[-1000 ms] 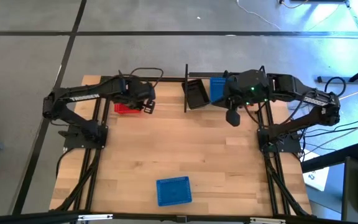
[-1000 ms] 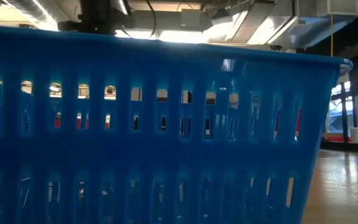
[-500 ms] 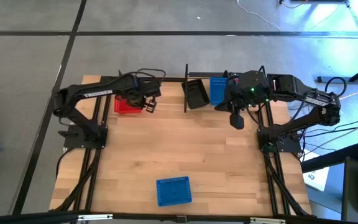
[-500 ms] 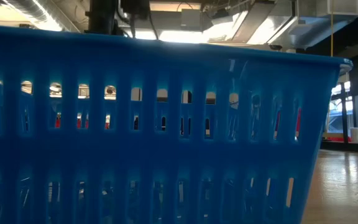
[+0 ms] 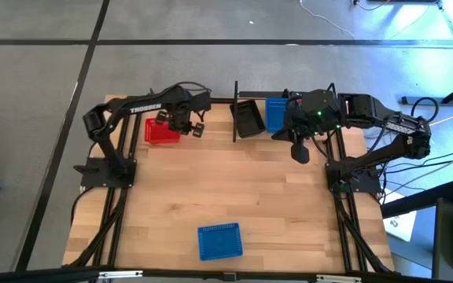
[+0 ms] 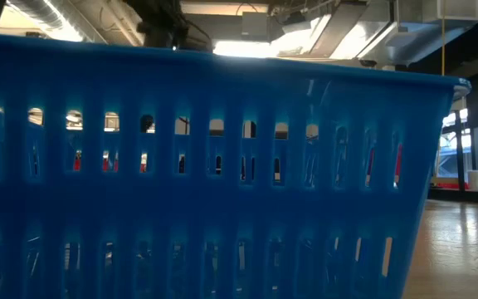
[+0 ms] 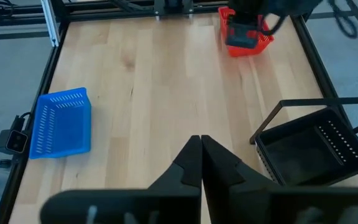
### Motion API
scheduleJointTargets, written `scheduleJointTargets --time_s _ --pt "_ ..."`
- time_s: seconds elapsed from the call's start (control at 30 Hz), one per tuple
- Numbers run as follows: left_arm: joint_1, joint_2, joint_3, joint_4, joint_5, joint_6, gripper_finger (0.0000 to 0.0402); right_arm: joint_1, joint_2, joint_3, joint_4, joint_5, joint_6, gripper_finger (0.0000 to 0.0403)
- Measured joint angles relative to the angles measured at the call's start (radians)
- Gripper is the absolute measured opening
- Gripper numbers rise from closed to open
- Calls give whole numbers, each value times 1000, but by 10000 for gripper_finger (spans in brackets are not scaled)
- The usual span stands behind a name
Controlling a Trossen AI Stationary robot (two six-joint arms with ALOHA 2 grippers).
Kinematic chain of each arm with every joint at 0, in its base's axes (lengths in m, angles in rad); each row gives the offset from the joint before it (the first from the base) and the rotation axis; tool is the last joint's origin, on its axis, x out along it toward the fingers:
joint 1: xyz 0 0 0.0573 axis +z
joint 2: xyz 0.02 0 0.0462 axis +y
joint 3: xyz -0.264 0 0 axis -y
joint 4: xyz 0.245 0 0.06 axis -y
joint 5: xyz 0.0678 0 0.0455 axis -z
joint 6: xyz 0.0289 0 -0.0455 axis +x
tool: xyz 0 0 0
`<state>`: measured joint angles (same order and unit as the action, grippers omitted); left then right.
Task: Stack baskets on shelf by color
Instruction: Stack the red bin on top of the other stacked red bin on the shelf
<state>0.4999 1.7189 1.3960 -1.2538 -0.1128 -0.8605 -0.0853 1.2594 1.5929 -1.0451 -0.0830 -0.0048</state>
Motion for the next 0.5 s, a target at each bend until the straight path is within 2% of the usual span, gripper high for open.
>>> scheduleJointTargets --time_s 0.27,0.5 --pt "85 55 0 42 -16 13 51 0 0 0 -15 0 25 0" --pt "101 78 0 75 -15 78 51 0 0 0 -16 0 26 0"
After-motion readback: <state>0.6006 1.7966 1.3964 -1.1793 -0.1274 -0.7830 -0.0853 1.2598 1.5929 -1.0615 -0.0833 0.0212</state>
